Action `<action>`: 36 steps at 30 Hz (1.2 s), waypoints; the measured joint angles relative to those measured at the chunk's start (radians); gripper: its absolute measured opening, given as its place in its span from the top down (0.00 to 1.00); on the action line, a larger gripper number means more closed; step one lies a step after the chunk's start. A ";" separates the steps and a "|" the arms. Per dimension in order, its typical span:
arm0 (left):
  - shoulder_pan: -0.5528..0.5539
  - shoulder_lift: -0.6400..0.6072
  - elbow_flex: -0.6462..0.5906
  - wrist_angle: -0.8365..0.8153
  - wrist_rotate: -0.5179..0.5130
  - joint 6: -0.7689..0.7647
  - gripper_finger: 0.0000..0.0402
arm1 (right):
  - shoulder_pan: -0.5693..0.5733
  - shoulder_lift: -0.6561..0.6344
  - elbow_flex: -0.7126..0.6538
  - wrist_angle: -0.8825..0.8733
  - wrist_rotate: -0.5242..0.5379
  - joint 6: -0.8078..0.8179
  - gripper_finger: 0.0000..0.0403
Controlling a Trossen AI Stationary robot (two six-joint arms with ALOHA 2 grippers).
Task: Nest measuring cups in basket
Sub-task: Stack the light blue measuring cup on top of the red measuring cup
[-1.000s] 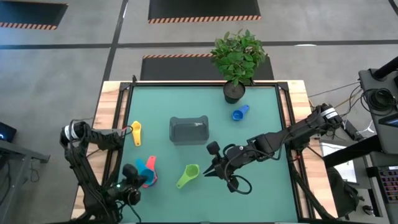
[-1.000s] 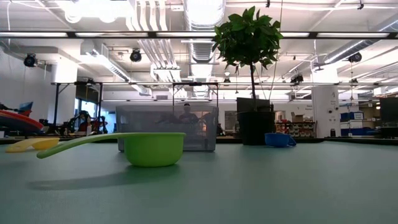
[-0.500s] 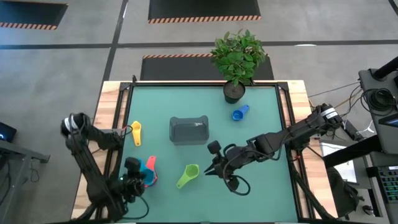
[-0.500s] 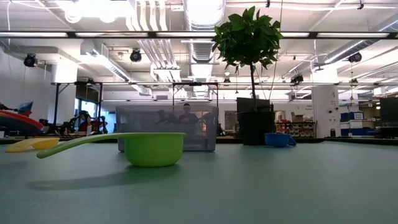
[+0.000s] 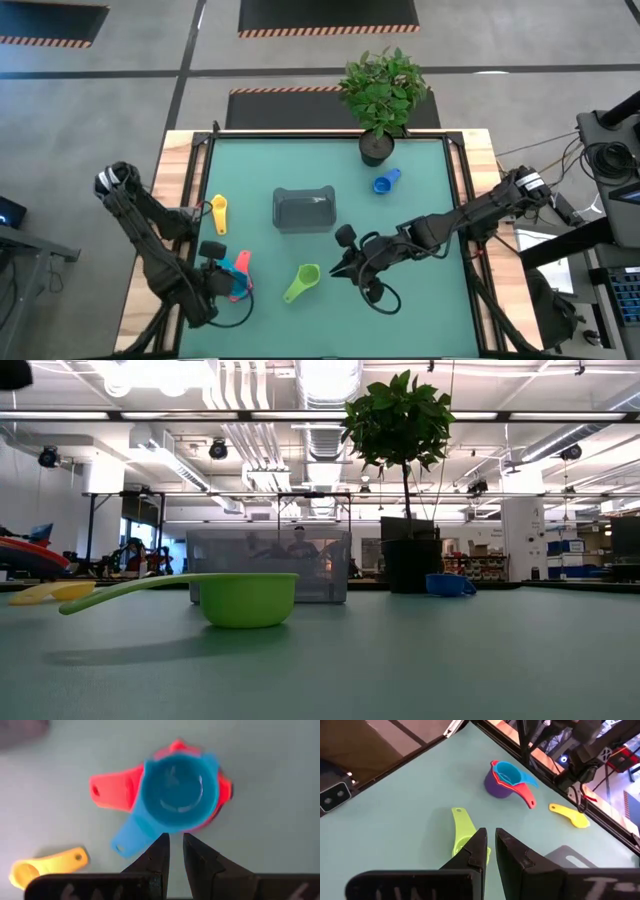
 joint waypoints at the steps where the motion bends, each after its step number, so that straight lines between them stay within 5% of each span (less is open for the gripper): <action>1: 0.003 0.000 -0.018 0.004 0.021 0.000 0.91 | -0.001 -0.003 -0.001 0.000 0.000 0.002 0.93; 19: 0.028 0.011 -0.196 0.071 0.063 0.000 0.91 | -0.001 -0.009 -0.003 -0.007 0.000 0.010 0.93; 36: 0.035 0.011 -0.172 0.058 -0.149 0.000 0.91 | -0.001 -0.009 -0.003 -0.012 0.000 0.022 0.93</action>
